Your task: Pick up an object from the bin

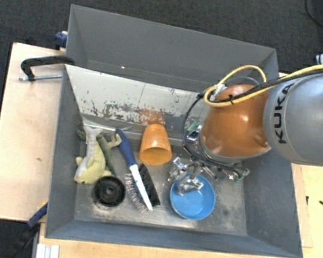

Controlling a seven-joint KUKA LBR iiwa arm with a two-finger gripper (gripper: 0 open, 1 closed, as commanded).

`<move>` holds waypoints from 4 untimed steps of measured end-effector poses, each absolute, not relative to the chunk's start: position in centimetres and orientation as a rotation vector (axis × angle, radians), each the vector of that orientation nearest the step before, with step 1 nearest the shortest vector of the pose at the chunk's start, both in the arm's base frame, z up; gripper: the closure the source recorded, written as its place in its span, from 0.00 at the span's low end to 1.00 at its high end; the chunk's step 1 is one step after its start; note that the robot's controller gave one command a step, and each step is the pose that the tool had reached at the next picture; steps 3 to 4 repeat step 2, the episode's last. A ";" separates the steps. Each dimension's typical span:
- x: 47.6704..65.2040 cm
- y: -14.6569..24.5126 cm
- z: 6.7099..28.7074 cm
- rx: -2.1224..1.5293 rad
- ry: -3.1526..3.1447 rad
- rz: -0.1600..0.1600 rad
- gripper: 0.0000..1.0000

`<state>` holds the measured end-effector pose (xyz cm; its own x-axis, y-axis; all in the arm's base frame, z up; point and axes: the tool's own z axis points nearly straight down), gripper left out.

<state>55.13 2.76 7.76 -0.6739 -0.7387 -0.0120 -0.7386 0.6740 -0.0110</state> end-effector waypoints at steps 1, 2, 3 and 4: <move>55.6 3.8 19.4 -1.266 2.859 -0.005 1.00; 56.8 2.5 23.9 -1.303 2.846 -0.005 1.00; 56.8 2.5 23.9 -1.303 2.846 -0.005 1.00; 56.8 2.5 23.9 -1.303 2.846 -0.005 1.00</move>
Offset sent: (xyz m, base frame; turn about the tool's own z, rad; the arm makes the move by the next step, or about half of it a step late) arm 0.0013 0.0087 0.1103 -0.0044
